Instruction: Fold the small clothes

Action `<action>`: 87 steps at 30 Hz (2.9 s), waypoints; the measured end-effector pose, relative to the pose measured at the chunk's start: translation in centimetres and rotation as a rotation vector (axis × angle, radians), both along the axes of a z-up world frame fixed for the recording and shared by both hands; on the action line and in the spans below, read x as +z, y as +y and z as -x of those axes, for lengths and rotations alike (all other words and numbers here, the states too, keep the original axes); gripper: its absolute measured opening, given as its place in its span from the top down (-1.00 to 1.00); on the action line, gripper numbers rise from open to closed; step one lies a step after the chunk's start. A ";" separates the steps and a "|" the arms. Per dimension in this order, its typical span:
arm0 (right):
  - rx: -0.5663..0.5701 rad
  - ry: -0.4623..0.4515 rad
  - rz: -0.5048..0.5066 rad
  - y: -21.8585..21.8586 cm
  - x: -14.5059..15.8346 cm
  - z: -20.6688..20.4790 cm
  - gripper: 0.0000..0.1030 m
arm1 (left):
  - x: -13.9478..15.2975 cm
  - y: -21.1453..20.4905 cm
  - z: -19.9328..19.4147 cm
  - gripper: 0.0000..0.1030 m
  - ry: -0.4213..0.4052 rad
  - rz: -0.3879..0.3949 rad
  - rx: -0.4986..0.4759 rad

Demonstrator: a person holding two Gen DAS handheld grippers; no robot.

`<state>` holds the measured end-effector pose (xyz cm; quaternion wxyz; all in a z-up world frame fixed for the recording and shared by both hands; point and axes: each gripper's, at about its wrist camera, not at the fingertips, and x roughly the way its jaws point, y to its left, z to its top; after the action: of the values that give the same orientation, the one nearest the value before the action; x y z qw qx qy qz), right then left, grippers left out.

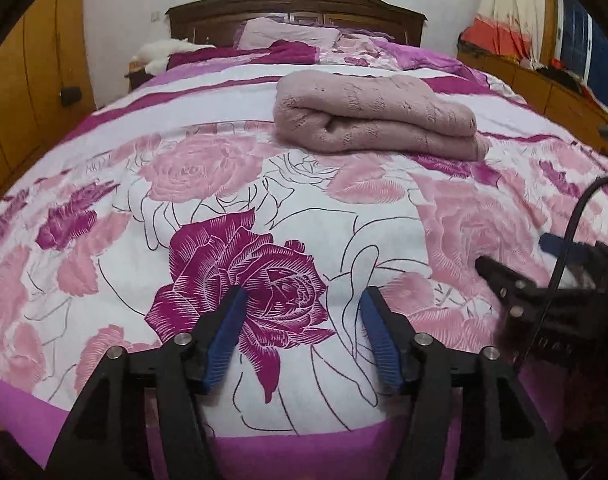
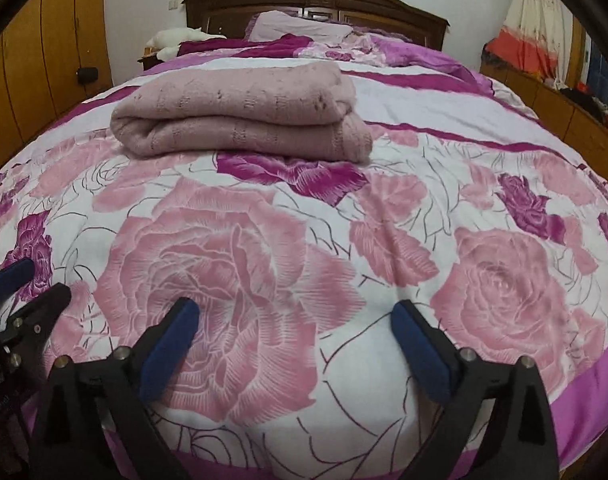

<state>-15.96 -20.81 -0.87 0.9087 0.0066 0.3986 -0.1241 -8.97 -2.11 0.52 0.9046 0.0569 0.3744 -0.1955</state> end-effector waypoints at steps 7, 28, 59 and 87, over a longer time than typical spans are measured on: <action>0.000 -0.007 0.006 0.3 -0.1 0.1 -0.92 | 0.1 -0.3 0.0 0.20 0.010 -0.017 0.003; 0.002 -0.012 0.009 0.5 -0.2 0.2 -0.92 | -0.1 -0.6 0.2 0.15 -0.006 -0.028 0.007; 0.003 -0.021 0.004 0.7 -0.1 -0.3 -0.98 | -0.2 -1.3 -0.1 -0.01 -0.021 -0.026 0.001; 0.001 -0.023 0.003 0.6 -0.1 -0.4 -0.99 | -0.3 -1.5 -0.2 -0.07 -0.029 -0.027 0.000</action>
<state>-15.60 -20.16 -1.01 0.9132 0.0064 0.3880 -0.1241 -8.81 -3.63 0.19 0.9090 0.0718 0.3639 -0.1899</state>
